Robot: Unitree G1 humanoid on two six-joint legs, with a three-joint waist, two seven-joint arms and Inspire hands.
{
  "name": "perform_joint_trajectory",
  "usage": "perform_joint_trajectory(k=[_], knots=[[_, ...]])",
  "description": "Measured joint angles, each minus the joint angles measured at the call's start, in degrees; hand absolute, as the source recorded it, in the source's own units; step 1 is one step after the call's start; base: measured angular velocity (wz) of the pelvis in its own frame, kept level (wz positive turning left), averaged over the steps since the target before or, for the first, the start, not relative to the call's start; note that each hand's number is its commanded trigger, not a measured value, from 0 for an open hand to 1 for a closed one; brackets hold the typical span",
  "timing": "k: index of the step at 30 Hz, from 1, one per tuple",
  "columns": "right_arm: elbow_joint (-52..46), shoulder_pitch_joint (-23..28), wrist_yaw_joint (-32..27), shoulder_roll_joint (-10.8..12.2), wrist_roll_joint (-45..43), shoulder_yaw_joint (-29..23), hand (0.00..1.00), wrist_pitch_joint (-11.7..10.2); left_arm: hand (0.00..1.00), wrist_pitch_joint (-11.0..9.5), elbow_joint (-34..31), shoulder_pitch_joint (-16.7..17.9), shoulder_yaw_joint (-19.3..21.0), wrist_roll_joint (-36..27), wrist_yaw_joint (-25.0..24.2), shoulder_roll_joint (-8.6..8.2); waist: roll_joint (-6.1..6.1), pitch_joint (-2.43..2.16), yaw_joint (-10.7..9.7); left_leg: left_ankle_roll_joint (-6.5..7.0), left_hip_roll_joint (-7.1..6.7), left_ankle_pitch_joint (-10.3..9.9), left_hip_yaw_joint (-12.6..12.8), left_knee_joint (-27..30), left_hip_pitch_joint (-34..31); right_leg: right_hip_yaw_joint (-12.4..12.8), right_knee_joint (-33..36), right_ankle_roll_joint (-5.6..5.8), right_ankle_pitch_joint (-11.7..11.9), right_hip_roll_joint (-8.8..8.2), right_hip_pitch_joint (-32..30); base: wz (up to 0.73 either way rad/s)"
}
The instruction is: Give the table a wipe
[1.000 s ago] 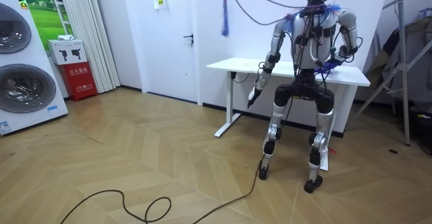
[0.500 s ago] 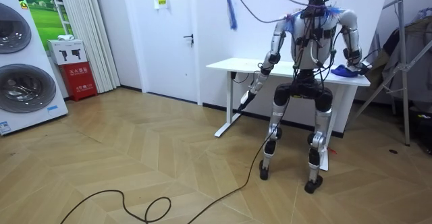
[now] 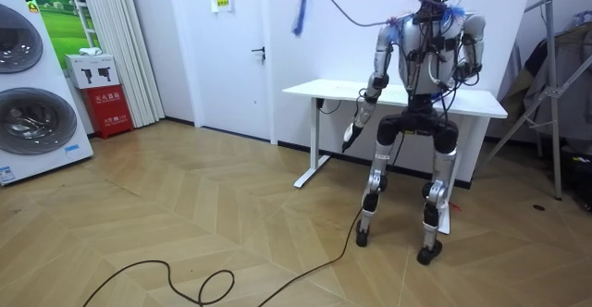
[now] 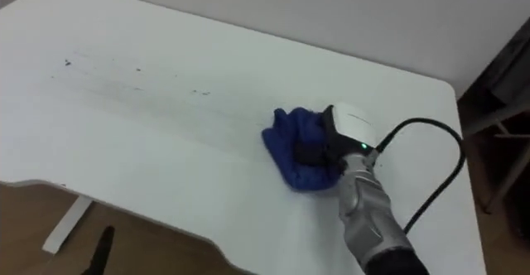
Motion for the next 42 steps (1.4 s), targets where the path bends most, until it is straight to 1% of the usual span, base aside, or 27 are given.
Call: perform_joint_trajectory(k=[1, 3, 4, 6, 9, 10, 12, 14, 15, 16, 17, 18, 19, 20, 21, 22, 23, 24, 25, 26, 27, 29, 31, 33, 34, 38, 42], knots=[[0.48, 1.65, -1.44, -0.01, 1.15, -1.52, 1.00, -2.09, 0.00, -0.19, 0.53, 1.29, 0.87, 0.80, 0.09, 0.49, -0.10, -0.10, -0.74, 0.01, -0.24, -0.01, -0.84, -0.02, 0.03, -0.81, -0.59, 0.25, -0.03, -0.06, 0.89, 0.68], [0.45, 8.69, -6.48, -0.39, 4.49, -8.43, 1.00, -7.15, 0.00, -0.60, 0.31, 6.79, 6.64, 5.62, 0.32, 1.35, -0.25, -0.24, -1.27, 0.30, -0.95, -0.54, -1.80, 0.01, 0.31, -2.75, -1.54, 1.30, -0.56, -0.61, 2.66, 0.43], [0.46, 11.79, -8.53, -1.26, 7.61, -11.06, 1.00, -8.20, 0.00, -0.61, 0.25, 8.96, 8.41, 6.29, 0.35, 1.90, -0.25, -0.28, -1.51, 0.49, -1.46, -0.66, -2.51, 0.10, 0.25, -3.55, -1.43, 1.72, -0.83, -1.10, 3.35, 0.29], [1.49, 15.12, -10.33, -3.21, 10.79, -14.18, 1.00, -9.11, 0.00, -0.60, 0.20, 11.03, 10.55, 7.36, 0.47, 2.07, -0.13, -0.74, -1.66, 0.85, -2.20, -0.87, -3.98, 0.55, 0.24, -4.77, -1.36, 1.96, -0.92, -1.70, 4.23, 0.40], [6.57, 13.42, -10.21, -5.04, 12.03, -15.56, 1.00, -10.17, 0.00, -1.00, -1.05, 11.49, 10.04, 7.67, 0.17, 2.15, 0.05, -0.89, -1.69, 1.15, -2.69, -1.08, -5.07, 1.28, -0.10, -5.20, -1.21, 2.22, -0.91, -2.05, 5.17, 0.20], [8.14, 11.48, -9.30, -5.12, 12.13, -15.39, 1.00, -10.08, 0.00, -1.79, -2.01, 11.25, 9.67, 7.74, 0.13, 1.89, 0.11, -0.98, -1.29, 1.09, -2.69, -1.19, -5.05, 1.52, -0.15, -5.11, -1.19, 2.40, -1.03, -2.05, 5.34, 0.00], [10.81, 8.54, -8.78, -5.28, 12.33, -13.96, 1.00, -9.34, 0.00, -2.13, -2.35, 10.25, 8.20, 8.89, 0.14, 1.09, 0.62, -1.30, -0.92, 1.04, -2.67, -1.17, -5.11, 1.77, -0.17, -4.93, -1.11, 2.44, -1.07, -2.02, 5.44, -0.04], [11.11, 5.72, -7.65, -5.52, 12.68, -11.88, 1.00, -6.33, 0.00, -1.97, -2.34, 8.73, 6.33, 8.78, 0.14, -0.04, 1.07, -1.37, -0.76, 0.73, -2.57, -1.04, -4.87, 1.88, -0.21, -4.39, -0.50, 2.22, -1.06, -2.02, 4.94, -0.12], [10.94, 3.39, -6.66, -4.62, 12.76, -10.21, 1.00, -3.39, 0.00, -1.71, -2.30, 7.33, 5.09, 8.81, 0.10, -0.48, 1.01, -1.33, 0.05, 0.65, -2.45, -0.86, -4.94, 1.89, -0.71, -3.65, 0.35, 1.86, -1.16, -1.99, 3.91, -0.50], [10.97, -0.16, -5.36, -4.17, 12.92, -7.49, 1.00, -0.01, 0.00, -1.43, -1.42, 6.02, 3.61, 8.62, 0.20, -0.75, 0.93, -1.27, 2.09, 0.64, -2.30, -0.76, -4.98, 1.74, -1.11, -2.04, 1.16, 1.23, -0.87, -1.61, 2.00, -0.66], [11.01, -2.51, -4.39, -3.72, 12.88, -5.87, 1.00, 1.59, 0.00, -0.95, -1.15, 4.95, 2.92, 8.46, 0.19, -0.86, 0.88, -1.30, 2.96, 0.64, -2.17, -0.76, -4.91, 1.75, -1.53, -1.42, 1.29, 0.77, -0.63, -1.33, 0.93, -0.76], [11.36, -7.70, -2.45, -2.57, 12.25, -1.80, 1.00, 3.74, 0.00, -0.01, -1.14, 3.35, 2.03, 8.50, 0.17, -1.18, 0.49, -1.23, 4.02, 0.53, -1.91, -0.49, -4.96, 1.87, -3.00, -0.41, 1.64, 0.16, -0.24, -0.81, -1.33, -0.39], [13.46, -13.35, -1.48, -1.68, 11.76, 1.34, 1.00, 3.93, 0.00, 0.98, -1.03, 1.43, 1.27, 8.47, 0.13, -1.41, -0.11, -0.92, 4.77, 0.32, -1.64, 0.27, -5.50, 1.91, -4.92, -0.27, 1.48, -0.45, 0.15, -0.31, -2.99, -0.10], [15.18, -16.30, -1.21, -0.84, 11.84, 2.76, 1.00, 3.75, 0.00, 1.24, -0.92, 0.33, 0.71, 8.49, 0.07, -1.43, -0.37, -0.59, 5.24, 0.22, -1.61, 0.63, -6.03, 1.94, -5.77, -0.41, 1.34, -0.62, 0.26, -0.11, -3.50, 0.33], [19.10, -21.00, -0.44, 0.67, 12.06, 4.14, 1.00, 3.22, 0.00, 1.48, -0.79, -1.64, -0.22, 8.63, -0.16, -1.49, -0.99, -0.34, 6.60, 0.09, -1.59, 1.29, -7.19, 1.92, -7.69, -0.99, 0.86, -0.88, 0.42, 0.21, -4.65, 0.51], [21.47, -24.16, -0.01, 0.77, 12.82, 5.02, 1.00, 2.91, 0.00, 1.55, -0.83, -3.45, -0.33, 8.71, -0.58, -1.58, -1.78, -0.13, 8.41, 0.21, -1.64, 2.03, -8.54, 1.94, -9.84, -2.22, 0.61, -1.10, 0.61, 0.32, -5.89, 0.53], [22.43, -25.52, 0.03, 0.77, 13.49, 5.08, 1.00, 2.93, 0.00, 1.60, -0.92, -3.96, -0.62, 8.55, -0.65, -1.32, -2.08, 0.05, 9.42, 0.13, -1.70, 2.29, -9.19, 1.95, -10.72, -2.46, 0.56, -1.13, 0.62, 0.43, -6.59, 0.61], [25.06, -28.43, -0.15, 0.69, 15.38, 4.86, 1.00, 2.87, 0.00, 1.69, -0.95, -4.12, -1.91, 8.39, -0.69, -0.19, -2.67, 0.26, 10.17, 0.04, -1.86, 2.85, -10.75, 2.28, -12.57, -3.69, 0.44, -1.31, 0.74, 0.55, -7.56, 0.66], [27.89, -30.78, -0.63, 0.27, 17.06, 4.19, 1.00, 2.53, 0.00, 2.39, -0.93, -3.81, -2.19, 8.44, -0.69, 0.71, -2.80, 0.66, 10.47, -0.02, -2.04, 3.20, -12.17, 2.51, -13.67, -5.07, 0.37, -1.33, 0.76, 0.55, -7.80, 0.65], [28.86, -31.14, -0.83, -0.12, 17.43, 3.47, 1.00, 2.11, 0.00, 2.82, -0.93, -3.23, -2.22, 8.44, -0.70, 1.09, -2.72, 0.73, 10.45, -0.03, -2.29, 3.20, -13.15, 2.73, -14.12, -5.86, 0.20, -1.32, 0.76, 0.55, -7.87, 0.72], [29.03, -30.26, -1.62, -1.38, 18.42, 2.04, 1.00, 1.33, 0.00, 3.70, -1.08, -2.27, -2.35, 8.44, -0.78, 1.69, -2.78, 0.66, 10.09, -0.04, -2.66, 3.19, -14.61, 3.01, -14.98, -7.97, -0.44, -1.23, 0.71, 0.54, -7.35, 0.63], [28.99, -28.09, -2.64, -2.97, 20.42, 1.95, 1.00, -0.96, 0.00, 4.13, -1.46, -0.71, -2.35, 8.37, -0.95, 2.63, -2.63, 0.77, 10.00, -0.05, -2.81, 3.17, -15.69, 2.94, -15.33, -9.73, -0.46, -1.21, 0.71, 0.54, -6.97, 0.46], [28.80, -25.24, -3.63, -4.31, 20.89, 0.48, 1.00, -4.16, 0.00, 3.48, -1.35, 0.71, -2.29, 8.38, -0.97, 2.83, -2.21, 0.98, 9.00, -0.04, -3.64, 3.11, -17.72, 3.24, -15.38, -12.08, -0.49, -0.61, 0.33, 0.16, -5.60, 0.41], [28.56, -23.91, -3.98, -5.12, 20.92, -0.03, 1.00, -4.93, 0.00, 2.35, -1.38, 1.14, -2.28, 8.37, -1.02, 2.83, -1.86, 0.96, 9.37, -0.01, -3.81, 2.74, -17.91, 3.69, -15.38, -12.55, -0.42, -0.45, 0.22, 0.06, -5.23, 0.14], [28.38, -23.90, -4.11, -5.26, 21.01, -0.26, 1.00, -5.20, 0.00, 1.92, -1.38, 1.36, -2.43, 8.36, -1.01, 2.81, -1.46, 1.16, 9.41, 0.00, -3.85, 2.52, -17.92, 4.06, -15.23, -13.01, -0.43, -0.41, 0.20, 0.04, -4.66, 0.00], [27.88, -24.28, -3.57, -5.53, 19.16, 0.07, 1.00, -4.93, 0.00, 0.64, -1.34, 1.61, -3.03, 8.44, -1.51, 2.30, -0.54, 0.95, 10.83, -0.15, -3.83, 2.46, -17.79, 4.06, -15.37, -12.48, -0.24, -0.39, 0.15, -0.01, -4.73, -0.05], [29.12, -28.62, -2.43, -5.78, 17.77, 4.89, 1.00, -1.62, 0.00, 0.78, -1.33, 0.41, -5.65, 8.35, -2.72, 1.17, -0.07, 0.87, 13.74, -0.02, -3.15, 2.59, -15.22, 3.83, -14.91, -8.91, 0.00, -0.78, 0.33, 0.14, -6.59, -0.34]])
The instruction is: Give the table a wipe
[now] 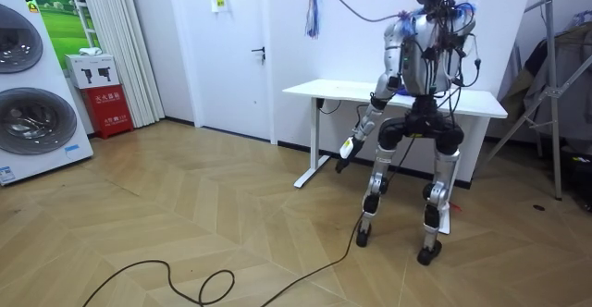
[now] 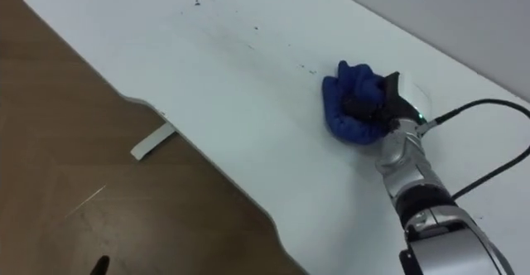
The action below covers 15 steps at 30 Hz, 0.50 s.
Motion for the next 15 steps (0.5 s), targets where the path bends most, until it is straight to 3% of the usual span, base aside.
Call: perform_joint_trajectory(k=[2, 4, 6, 11, 15], knots=[[1.03, -2.82, 0.63, 0.04, -1.27, 1.88, 1.00, 1.11, 0.00, 0.13, 0.00, -1.20, -0.59, 0.02, -0.87, -0.07, -0.16, -0.08, 0.85, -0.08, 0.54, 0.05, 1.08, 0.02, -0.82, 0.87, 0.27, -0.48, 0.30, 0.21, -1.17, -0.31], [3.09, -5.44, 0.87, -0.02, -0.58, 2.77, 1.00, 1.38, 0.00, 0.41, 0.02, -2.93, -0.61, -0.19, -0.93, 0.01, -0.76, 0.14, 0.98, -0.17, 0.61, 0.53, 1.03, -0.34, -1.93, 0.86, 0.62, -0.62, 0.39, 0.22, -2.57, -0.03], [3.04, -5.54, 0.82, -0.30, -0.64, 2.73, 1.00, 1.17, 0.00, -0.04, -0.31, -2.97, -0.62, -0.02, -0.88, 0.35, -1.25, 0.22, 0.77, -0.16, 0.56, 0.65, 1.05, -0.46, -2.41, 0.84, 0.61, -0.69, 0.44, 0.15, -3.05, 0.00], [-0.34, 0.63, -1.33, -0.56, -0.31, -0.72, 1.00, -1.76, 0.00, -0.01, -1.81, 0.75, -0.64, 0.09, -0.88, 1.47, -1.14, 0.46, -0.60, 0.01, 0.46, 0.30, 1.04, 0.18, -1.65, 0.52, 0.39, -0.56, 0.36, 0.12, -2.40, 0.04], [-5.32, 7.57, -1.95, -0.52, -1.61, -4.92, 1.00, -4.01, 0.00, 0.05, -3.03, 3.10, 0.41, 0.03, -0.89, 1.58, -0.36, 0.26, -2.75, 0.10, 0.13, -0.26, 1.03, 0.21, 0.38, 0.41, -0.27, -0.05, 0.04, -0.05, -0.07, 0.03]])
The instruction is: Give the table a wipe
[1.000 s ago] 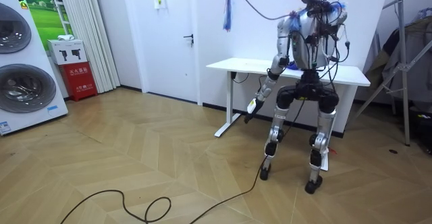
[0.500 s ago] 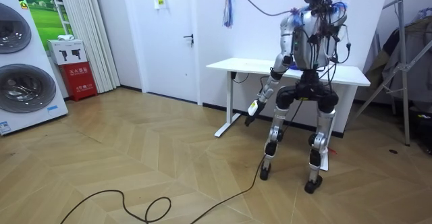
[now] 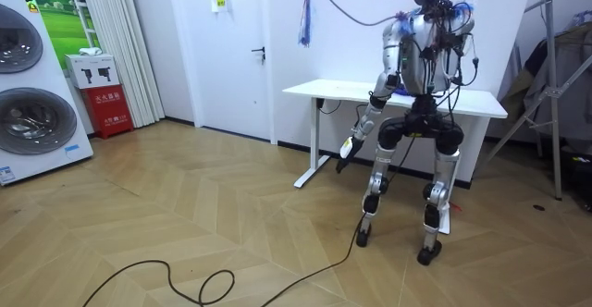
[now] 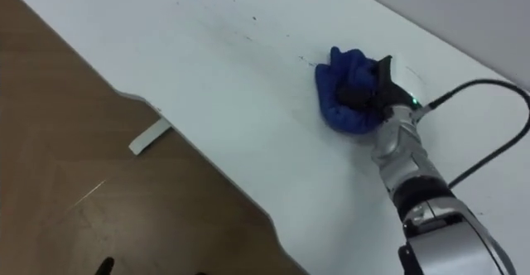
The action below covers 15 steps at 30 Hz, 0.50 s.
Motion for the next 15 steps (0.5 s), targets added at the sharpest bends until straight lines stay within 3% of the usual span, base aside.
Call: perform_joint_trajectory(k=[2, 3, 5, 7, 8, 9, 11, 15], knots=[[-2.37, 4.03, -0.21, 0.15, -0.66, -1.28, 1.00, -1.15, 0.00, -0.22, -0.52, 0.48, 0.69, 0.05, 0.04, 0.00, 0.52, -0.12, -1.82, 0.27, -0.35, -0.35, 0.03, 0.06, 1.38, 0.16, -0.10, 0.43, -0.28, -0.30, 1.52, -0.02], [-4.44, 7.17, -0.23, 0.25, -1.27, -1.97, 1.00, -1.49, 0.00, -0.43, -0.55, 0.81, 1.06, 0.08, 0.24, 0.00, 0.70, -0.77, -2.74, 0.55, -0.62, -0.66, 0.54, -0.02, 2.45, 0.59, -0.05, 0.77, -0.50, -0.66, 2.26, -0.23], [-6.51, 10.33, -0.20, 0.54, -2.32, -1.98, 1.00, -1.64, 0.00, -0.61, -0.75, 1.42, 1.38, 0.01, 0.44, -0.13, 1.34, -1.29, -3.74, 0.97, -0.68, -1.42, 2.45, -0.19, 4.62, 2.65, -0.02, 1.07, -0.63, -0.99, 3.33, -0.44], [-7.14, 12.49, -0.13, 2.32, -2.86, -2.12, 0.62, -1.71, 0.00, -0.61, -0.77, 1.85, 1.40, -0.02, 0.93, -0.23, 2.44, -1.87, -6.18, 1.44, -0.68, -2.19, 4.71, -1.17, 8.28, 4.94, 0.08, 1.56, -0.75, -1.35, 5.40, -0.47], [-8.01, 13.26, 0.01, 2.62, -3.66, -2.20, 0.52, -1.68, 0.00, -0.60, -0.90, 1.71, 1.41, 0.07, 1.31, -0.30, 2.58, -1.95, -6.49, 1.51, -0.67, -2.29, 5.34, -1.51, 9.08, 5.61, 0.10, 1.66, -0.81, -1.39, 5.75, -0.50], [-10.20, 14.72, 0.43, 2.75, -4.29, -1.90, 0.00, -1.59, 0.00, -0.61, -1.92, 1.44, 1.48, -0.04, 1.75, -0.42, 2.83, -2.18, -6.88, 1.57, -0.58, -2.50, 6.40, -2.12, 10.23, 6.73, 0.18, 1.76, -0.87, -1.44, 6.00, -0.44], [-13.02, 16.48, 0.93, 3.18, -5.83, -1.72, 0.00, -1.39, 0.00, -0.84, -3.87, 1.07, 1.49, -0.41, 1.89, -0.60, 3.03, -2.22, -8.13, 1.68, -0.46, -2.62, 7.59, -2.48, 11.23, 8.12, 0.24, 1.80, -0.86, -1.45, 6.16, -0.39], [-15.45, 19.26, 0.74, 3.37, -9.47, -0.54, 0.00, -1.38, 0.00, -4.12, -3.74, 0.04, 1.47, -4.62, 2.90, -1.36, 3.11, -2.14, -9.55, 1.97, -0.39, -2.85, 9.95, -4.15, 14.31, 10.52, 0.38, 2.02, -0.83, -1.52, 7.29, -0.30]])
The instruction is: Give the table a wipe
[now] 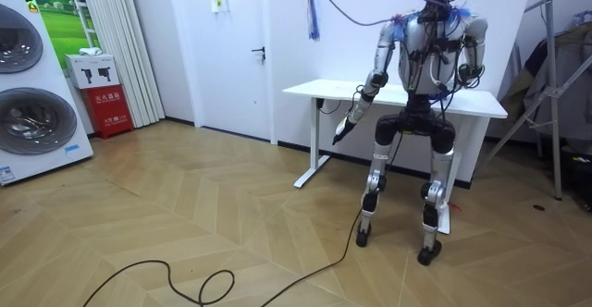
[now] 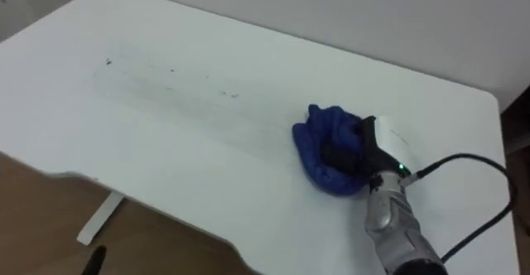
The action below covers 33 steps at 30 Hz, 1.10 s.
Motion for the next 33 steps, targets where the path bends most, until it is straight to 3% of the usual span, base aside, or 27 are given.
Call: perform_joint_trajectory(k=[3, 12, 17, 21, 24, 26, 28, 31, 33], knots=[[-1.89, 1.77, -0.03, -0.13, -3.64, -0.02, 0.00, 0.09, 0.00, -1.21, 0.08, 0.65, 0.04, 0.00, 0.01, -0.15, -0.54, 0.26, 0.02, 0.09, 0.04, -0.25, 1.07, -0.15, 0.89, 1.09, -0.05, 0.10, 0.01, 0.02, -0.03, -0.19], [-5.91, 3.71, 2.47, -0.17, -8.31, -0.08, 0.00, 1.22, 0.00, -1.25, 0.03, 5.74, 1.62, 1.25, -1.10, -0.12, -0.88, 0.47, 0.20, 0.45, 0.06, -1.19, 3.00, -0.82, 3.25, 2.33, -0.09, 0.36, 0.04, -0.04, 0.81, -0.11], [-12.66, 6.56, 4.08, -0.32, -11.53, -0.25, 0.00, 1.72, 0.00, -1.26, -0.14, 5.69, 2.07, 1.21, -2.90, -0.15, -0.69, 0.55, -0.65, 0.45, 0.17, -1.31, 3.89, -0.83, 3.00, 2.87, -0.06, 0.44, 0.07, -0.04, 0.09, -0.08], [-17.74, 7.34, 4.67, -0.53, -12.78, -0.25, 0.00, 1.66, 0.00, -1.36, -0.14, 5.25, 1.87, 1.11, -3.52, -0.20, -0.12, 0.91, -2.93, 0.45, 0.17, -1.30, 4.37, -0.86, 3.08, 3.46, 0.05, 0.47, 0.08, -0.02, -0.15, -0.08], [-22.54, 8.32, 4.67, -1.07, -12.80, -0.25, 0.00, 1.56, 0.00, -2.35, -0.46, 4.47, 1.99, 1.07, -3.97, -0.22, 0.57, 1.13, -3.39, 0.46, 0.20, -1.31, 5.73, -0.92, 3.18, 4.77, 0.61, 0.52, 0.05, -0.02, -1.14, -0.19], [-24.97, 8.40, 4.60, -1.07, -12.80, -0.28, 0.00, 0.94, 0.00, -2.86, -1.00, 4.30, 2.02, 0.63, -3.96, -0.10, 0.61, 1.11, -4.57, 0.46, 0.20, -1.31, 6.11, -0.97, 3.08, 5.22, 0.65, 0.52, 0.05, -0.01, -1.48, -0.12], [-27.00, 8.41, 4.41, -1.09, -12.65, -2.03, 0.00, -1.06, 0.00, -3.64, -1.12, 2.81, 2.27, 0.59, -4.13, -0.15, 0.35, 0.96, -5.65, 0.47, 0.19, -1.31, 6.14, -0.97, 2.90, 5.29, 0.70, 0.52, 0.05, 0.00, -1.86, 0.00], [-29.85, 8.44, 4.26, -1.48, -12.53, -4.07, 0.00, -1.44, 0.00, -5.13, -1.18, 1.84, 2.55, 0.48, -4.59, -0.16, 0.13, 0.71, -6.62, 0.47, 0.19, -1.31, 6.41, -0.97, 2.83, 5.49, 0.71, 0.52, 0.05, 0.01, -2.04, -0.05], [-32.92, 9.08, 4.15, -1.79, -12.52, -7.44, 0.00, -2.45, 0.00, -5.88, -1.19, 1.42, 2.62, 0.52, -5.40, -0.22, -0.29, 0.33, -8.06, 0.47, 0.19, -1.31, 6.51, -0.98, 2.85, 5.67, 0.76, 0.52, 0.05, 0.01, -2.11, -0.04]])
